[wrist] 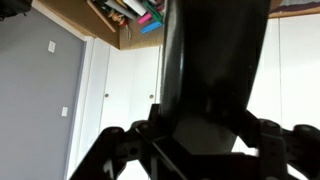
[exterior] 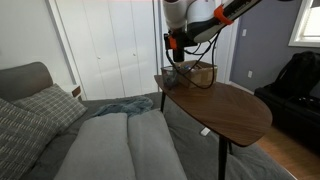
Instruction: Put the black object in the bin
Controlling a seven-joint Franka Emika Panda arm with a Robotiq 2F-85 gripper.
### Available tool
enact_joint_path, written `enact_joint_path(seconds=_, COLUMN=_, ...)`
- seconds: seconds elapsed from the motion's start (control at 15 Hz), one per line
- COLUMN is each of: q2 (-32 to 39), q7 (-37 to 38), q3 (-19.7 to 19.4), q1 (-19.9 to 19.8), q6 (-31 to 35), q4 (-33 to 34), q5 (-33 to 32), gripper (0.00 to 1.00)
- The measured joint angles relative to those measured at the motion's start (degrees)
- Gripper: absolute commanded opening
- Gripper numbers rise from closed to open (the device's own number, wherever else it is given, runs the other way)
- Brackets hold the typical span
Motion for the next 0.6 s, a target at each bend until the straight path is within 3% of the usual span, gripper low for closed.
enact_joint_path(seconds=0.27, q2=4.32, q7=7.86, q3=-0.67, q1=1.94, q6=-1.59, q4=3.07, q5=-6.78, gripper=0.46)
enact_joint_path(seconds=0.6, q2=11.19, q7=9.70, q3=-0.86, q1=3.44, q6=-2.04, q4=8.13, q5=-8.87, gripper=0.46)
